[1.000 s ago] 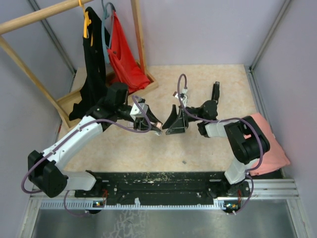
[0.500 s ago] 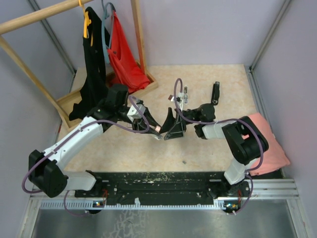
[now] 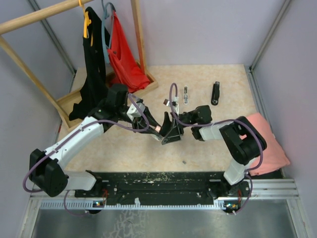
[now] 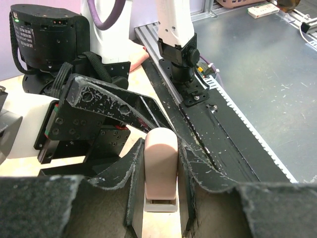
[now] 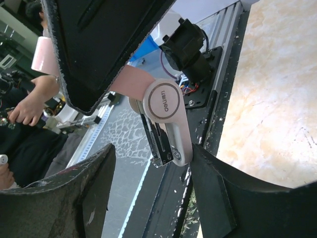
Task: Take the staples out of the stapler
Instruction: Unload the staple at the center of the board.
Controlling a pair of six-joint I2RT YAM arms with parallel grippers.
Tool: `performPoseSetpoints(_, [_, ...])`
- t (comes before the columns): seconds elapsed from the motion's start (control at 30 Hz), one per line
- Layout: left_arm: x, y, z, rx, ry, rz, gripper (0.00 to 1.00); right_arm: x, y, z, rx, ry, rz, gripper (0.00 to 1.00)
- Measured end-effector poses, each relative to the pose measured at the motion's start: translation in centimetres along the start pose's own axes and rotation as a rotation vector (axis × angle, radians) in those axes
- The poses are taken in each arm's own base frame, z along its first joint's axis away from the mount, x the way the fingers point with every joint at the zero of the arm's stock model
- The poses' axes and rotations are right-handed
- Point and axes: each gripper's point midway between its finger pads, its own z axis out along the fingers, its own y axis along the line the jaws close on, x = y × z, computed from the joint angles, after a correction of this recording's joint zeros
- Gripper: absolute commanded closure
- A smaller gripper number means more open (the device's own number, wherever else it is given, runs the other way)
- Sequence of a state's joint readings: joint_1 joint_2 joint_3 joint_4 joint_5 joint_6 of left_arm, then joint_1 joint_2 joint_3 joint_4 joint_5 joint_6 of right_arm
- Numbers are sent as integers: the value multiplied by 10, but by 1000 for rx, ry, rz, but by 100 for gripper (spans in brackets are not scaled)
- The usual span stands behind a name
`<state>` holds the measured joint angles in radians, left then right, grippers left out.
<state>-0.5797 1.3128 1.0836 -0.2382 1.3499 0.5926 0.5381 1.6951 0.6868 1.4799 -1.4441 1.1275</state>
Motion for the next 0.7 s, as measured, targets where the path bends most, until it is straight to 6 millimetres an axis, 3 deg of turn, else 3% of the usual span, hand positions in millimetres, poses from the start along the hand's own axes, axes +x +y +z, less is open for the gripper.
performPoseSetpoints(0.33, [0,-1,1,10,-8,-9,100,10,0,6,-27,32,23,49])
performPoseSetpoints(0.53, [3,-2,0,12,-10,-16,100,10,3,6,-33,38,21,64])
performPoseSetpoints(0.7, [3,-3,0,17,-14,-15,100,10,3,6,-33,39,40,68])
